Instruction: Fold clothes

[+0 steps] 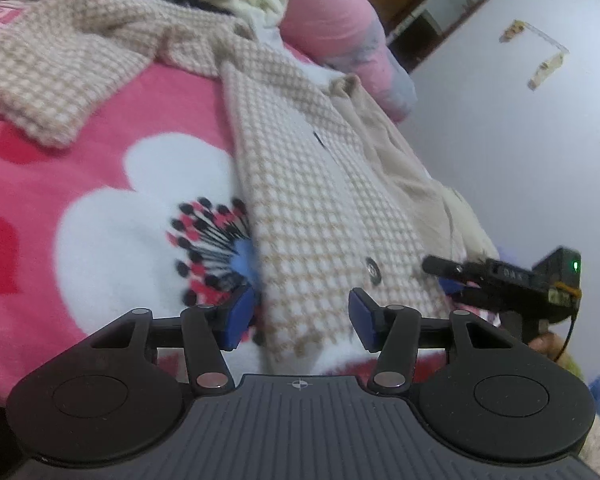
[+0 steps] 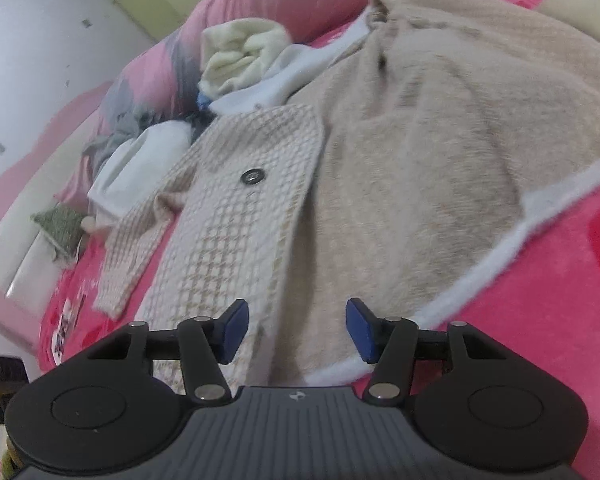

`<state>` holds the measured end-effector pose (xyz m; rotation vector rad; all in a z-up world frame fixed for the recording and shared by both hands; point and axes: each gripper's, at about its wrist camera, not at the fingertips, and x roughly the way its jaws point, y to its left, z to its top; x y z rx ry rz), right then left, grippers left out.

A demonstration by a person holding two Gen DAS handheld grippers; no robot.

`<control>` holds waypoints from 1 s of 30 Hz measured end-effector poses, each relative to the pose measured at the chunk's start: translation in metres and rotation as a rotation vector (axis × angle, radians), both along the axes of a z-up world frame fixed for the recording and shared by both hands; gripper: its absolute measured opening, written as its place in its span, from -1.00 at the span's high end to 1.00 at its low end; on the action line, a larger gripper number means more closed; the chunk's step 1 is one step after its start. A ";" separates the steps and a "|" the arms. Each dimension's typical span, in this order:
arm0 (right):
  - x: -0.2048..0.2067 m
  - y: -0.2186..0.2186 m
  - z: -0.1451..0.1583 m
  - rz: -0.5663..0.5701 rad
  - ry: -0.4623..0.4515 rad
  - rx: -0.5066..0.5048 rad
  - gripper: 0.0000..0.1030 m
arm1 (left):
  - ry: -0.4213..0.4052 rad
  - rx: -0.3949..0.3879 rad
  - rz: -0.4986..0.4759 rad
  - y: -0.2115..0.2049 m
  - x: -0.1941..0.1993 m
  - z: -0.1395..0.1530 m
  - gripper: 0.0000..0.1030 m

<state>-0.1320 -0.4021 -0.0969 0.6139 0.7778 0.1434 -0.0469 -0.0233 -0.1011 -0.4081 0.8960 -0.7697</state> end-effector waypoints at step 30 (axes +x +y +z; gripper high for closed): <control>0.029 -0.013 0.021 -0.013 -0.232 -0.194 0.90 | 0.111 -0.015 -0.028 -0.041 -0.014 -0.004 0.95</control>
